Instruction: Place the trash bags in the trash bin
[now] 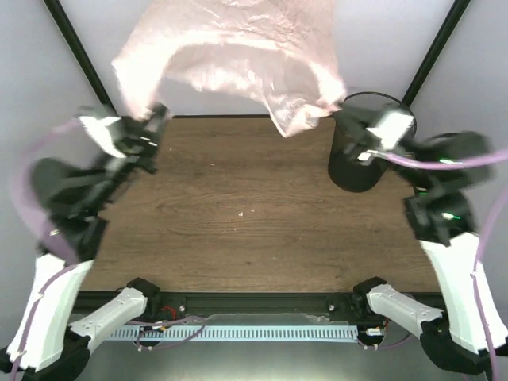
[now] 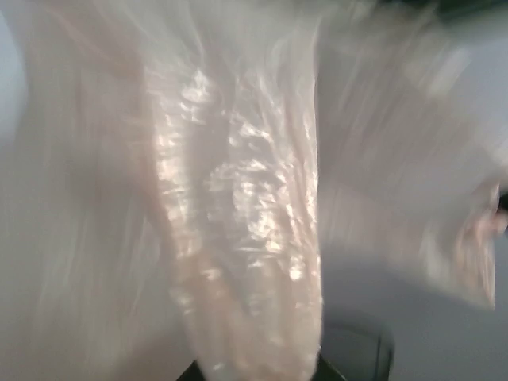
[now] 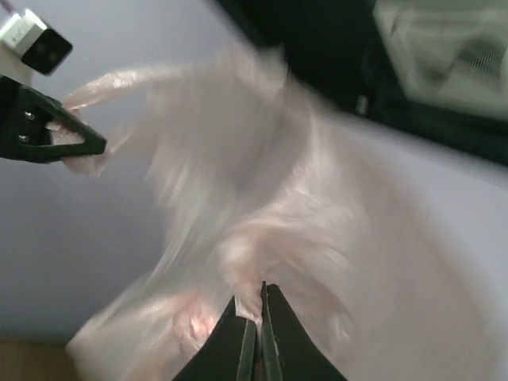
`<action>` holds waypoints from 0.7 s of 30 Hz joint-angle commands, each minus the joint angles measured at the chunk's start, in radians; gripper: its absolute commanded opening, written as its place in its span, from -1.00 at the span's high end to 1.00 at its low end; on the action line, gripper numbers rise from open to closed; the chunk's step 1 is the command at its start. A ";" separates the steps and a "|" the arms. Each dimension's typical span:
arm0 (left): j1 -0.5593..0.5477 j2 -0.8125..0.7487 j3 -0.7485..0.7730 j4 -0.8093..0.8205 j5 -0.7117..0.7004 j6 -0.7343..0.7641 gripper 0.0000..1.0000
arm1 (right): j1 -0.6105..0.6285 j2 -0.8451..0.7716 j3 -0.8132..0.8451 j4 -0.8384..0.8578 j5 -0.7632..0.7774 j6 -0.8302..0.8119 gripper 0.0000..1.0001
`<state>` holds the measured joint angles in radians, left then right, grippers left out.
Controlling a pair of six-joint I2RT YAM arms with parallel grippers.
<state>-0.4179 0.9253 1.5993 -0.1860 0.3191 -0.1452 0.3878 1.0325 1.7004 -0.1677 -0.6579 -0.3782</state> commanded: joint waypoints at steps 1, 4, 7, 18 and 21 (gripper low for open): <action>0.003 0.038 -0.573 -0.055 -0.107 0.060 0.92 | 0.009 0.142 -0.588 -0.018 0.307 -0.201 0.98; -0.003 0.116 -0.655 -0.194 -0.042 0.011 0.92 | 0.006 0.275 -0.696 -0.184 0.413 -0.176 0.99; -0.045 0.054 -0.669 -0.276 0.023 -0.041 0.92 | 0.001 0.255 -0.681 -0.406 0.155 -0.157 0.99; -0.054 -0.214 -0.752 -0.256 -0.045 -0.073 0.92 | 0.001 -0.070 -0.654 -0.301 -0.143 0.035 0.98; -0.053 -0.212 -0.780 -0.238 -0.052 -0.091 0.92 | 0.001 0.007 -0.607 -0.323 -0.118 0.068 0.98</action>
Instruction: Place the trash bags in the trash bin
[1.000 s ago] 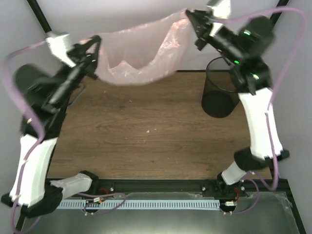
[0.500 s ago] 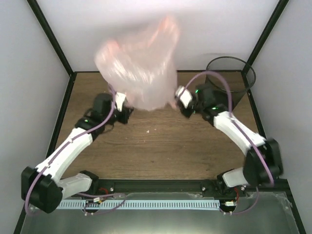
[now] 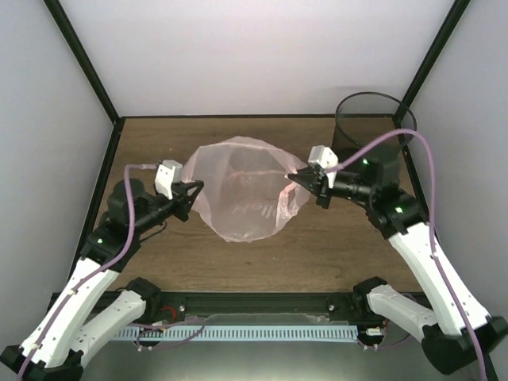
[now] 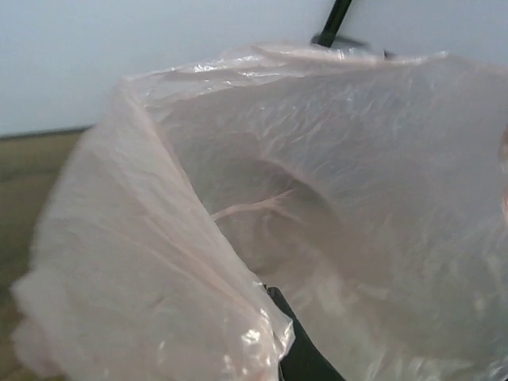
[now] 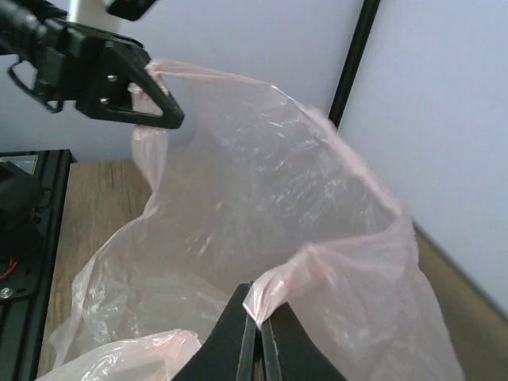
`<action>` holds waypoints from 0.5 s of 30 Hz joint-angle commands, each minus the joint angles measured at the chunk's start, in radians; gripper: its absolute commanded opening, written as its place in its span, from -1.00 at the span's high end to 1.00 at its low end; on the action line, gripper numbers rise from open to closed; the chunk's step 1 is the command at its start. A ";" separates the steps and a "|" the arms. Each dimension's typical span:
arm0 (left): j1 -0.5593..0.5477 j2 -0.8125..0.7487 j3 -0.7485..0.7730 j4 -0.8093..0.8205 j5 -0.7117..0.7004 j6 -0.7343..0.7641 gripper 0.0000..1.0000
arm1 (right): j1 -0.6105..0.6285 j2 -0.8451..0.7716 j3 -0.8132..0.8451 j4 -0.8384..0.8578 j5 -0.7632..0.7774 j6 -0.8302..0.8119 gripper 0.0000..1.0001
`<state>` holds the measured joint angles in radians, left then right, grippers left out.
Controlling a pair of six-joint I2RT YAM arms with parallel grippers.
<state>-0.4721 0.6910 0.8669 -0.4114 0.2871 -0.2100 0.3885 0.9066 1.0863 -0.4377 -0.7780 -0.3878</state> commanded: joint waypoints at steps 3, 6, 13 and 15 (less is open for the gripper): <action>0.000 0.006 -0.071 0.000 -0.058 -0.031 0.92 | 0.000 0.201 0.051 -0.040 -0.017 0.103 0.98; 0.000 0.003 -0.075 0.024 -0.126 -0.040 0.92 | 0.000 0.263 0.072 0.023 0.008 0.137 0.98; 0.005 0.193 0.113 0.126 -0.409 -0.013 0.92 | 0.000 0.538 0.383 0.081 0.057 0.148 0.98; 0.006 0.216 0.189 0.152 -0.421 0.014 0.92 | 0.000 0.623 0.576 0.026 0.051 0.154 0.98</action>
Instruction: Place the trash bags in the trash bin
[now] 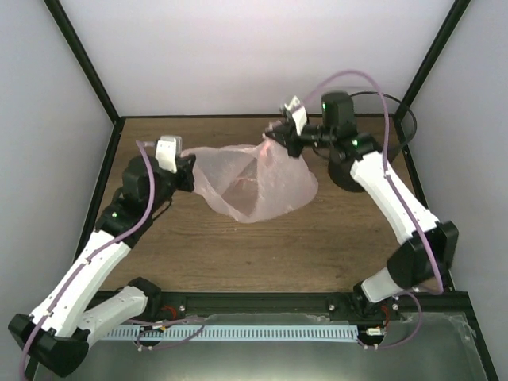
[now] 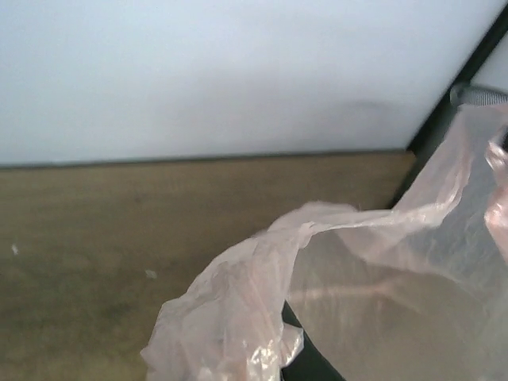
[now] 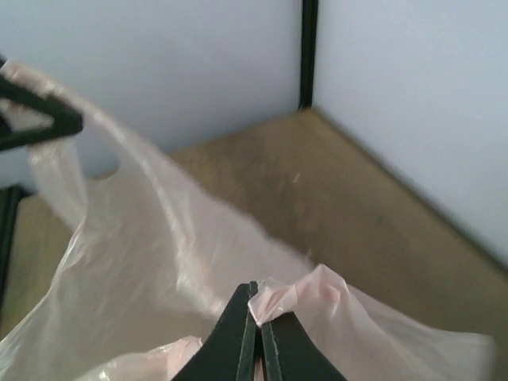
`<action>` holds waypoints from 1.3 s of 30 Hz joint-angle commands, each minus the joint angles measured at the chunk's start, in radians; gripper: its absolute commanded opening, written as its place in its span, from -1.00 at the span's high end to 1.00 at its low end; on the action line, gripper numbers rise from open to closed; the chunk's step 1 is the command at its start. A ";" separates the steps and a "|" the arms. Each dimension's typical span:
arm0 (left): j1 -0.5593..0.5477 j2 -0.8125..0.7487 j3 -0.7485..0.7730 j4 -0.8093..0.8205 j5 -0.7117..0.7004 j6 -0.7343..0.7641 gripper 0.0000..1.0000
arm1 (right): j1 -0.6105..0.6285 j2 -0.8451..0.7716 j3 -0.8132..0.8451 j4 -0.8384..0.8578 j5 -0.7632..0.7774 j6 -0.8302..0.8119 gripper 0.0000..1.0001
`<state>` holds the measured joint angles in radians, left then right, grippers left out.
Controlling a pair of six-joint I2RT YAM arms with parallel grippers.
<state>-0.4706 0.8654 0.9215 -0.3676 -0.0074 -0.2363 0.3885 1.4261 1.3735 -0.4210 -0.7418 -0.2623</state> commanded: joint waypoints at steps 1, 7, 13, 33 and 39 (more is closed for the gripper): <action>0.004 0.044 0.173 0.117 -0.134 0.048 0.92 | 0.001 0.141 0.388 -0.025 0.007 0.030 0.98; 0.004 -0.008 0.341 0.093 -0.175 0.113 0.92 | 0.001 0.197 0.677 -0.047 -0.068 0.014 0.87; 0.004 -0.119 0.319 0.047 -0.187 0.159 0.92 | 0.018 0.158 0.571 -0.082 -0.162 -0.023 0.87; 0.005 -0.376 -0.142 -0.043 -0.037 0.088 0.92 | 0.036 -0.021 -0.093 0.088 -0.041 -0.041 0.87; 0.005 -0.400 -0.222 -0.020 -0.050 0.076 0.92 | 0.036 0.012 -0.189 0.118 0.012 -0.053 0.92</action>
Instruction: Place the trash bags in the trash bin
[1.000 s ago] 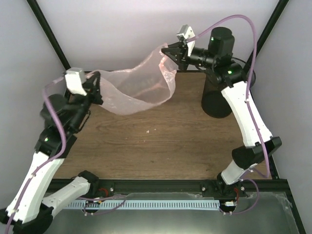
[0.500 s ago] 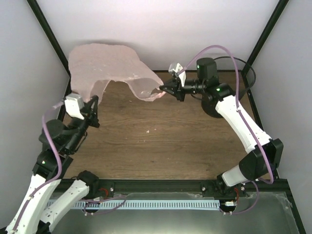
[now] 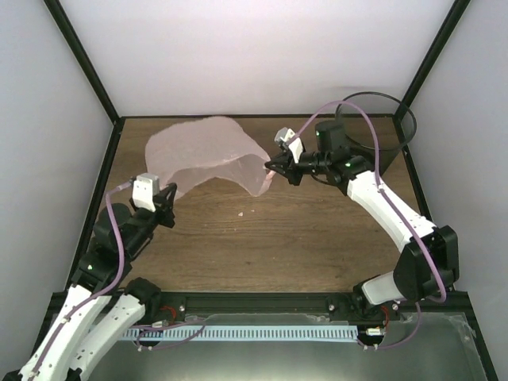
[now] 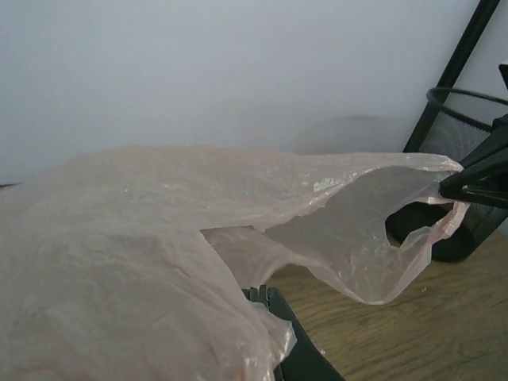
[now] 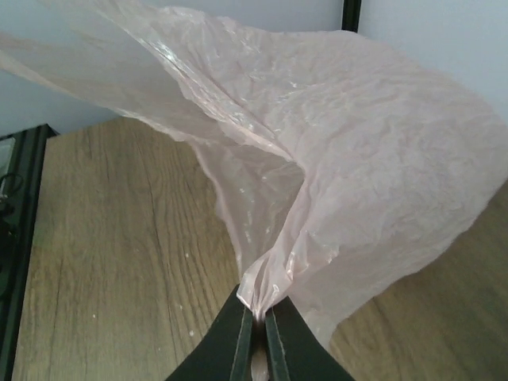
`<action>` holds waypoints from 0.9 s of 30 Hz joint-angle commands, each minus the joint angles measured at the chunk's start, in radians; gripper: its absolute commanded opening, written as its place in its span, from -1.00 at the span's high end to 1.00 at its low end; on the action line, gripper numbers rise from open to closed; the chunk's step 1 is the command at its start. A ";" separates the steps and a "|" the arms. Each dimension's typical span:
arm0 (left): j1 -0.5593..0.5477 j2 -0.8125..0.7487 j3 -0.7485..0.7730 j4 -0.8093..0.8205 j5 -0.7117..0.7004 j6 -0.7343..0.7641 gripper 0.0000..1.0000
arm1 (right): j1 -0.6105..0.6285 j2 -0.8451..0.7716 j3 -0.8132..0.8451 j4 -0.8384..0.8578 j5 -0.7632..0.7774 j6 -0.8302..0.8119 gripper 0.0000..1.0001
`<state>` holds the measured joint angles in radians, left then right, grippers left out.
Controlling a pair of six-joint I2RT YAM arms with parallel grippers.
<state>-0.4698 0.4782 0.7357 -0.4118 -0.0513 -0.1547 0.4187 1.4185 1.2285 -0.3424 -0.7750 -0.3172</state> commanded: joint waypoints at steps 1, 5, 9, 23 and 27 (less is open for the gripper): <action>0.004 -0.014 -0.051 0.026 -0.007 -0.003 0.92 | 0.006 0.021 -0.060 0.043 0.040 0.011 0.92; 0.004 -0.031 -0.104 0.036 0.009 0.004 0.92 | 0.006 -0.002 -0.154 0.119 -0.003 0.048 0.92; 0.003 -0.048 -0.102 0.017 -0.013 0.014 0.92 | 0.006 -0.001 -0.202 0.148 -0.004 0.050 0.92; 0.003 -0.057 -0.135 0.029 -0.059 0.017 0.92 | 0.006 -0.042 -0.220 0.109 -0.040 0.050 0.05; -0.001 -0.074 -0.127 0.012 -0.044 0.014 0.92 | 0.000 -0.062 -0.143 -0.002 0.084 0.024 -0.25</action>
<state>-0.4702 0.4232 0.6025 -0.3992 -0.1040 -0.1520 0.4187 1.3960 1.0115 -0.2508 -0.7834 -0.2588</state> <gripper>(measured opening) 0.041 0.575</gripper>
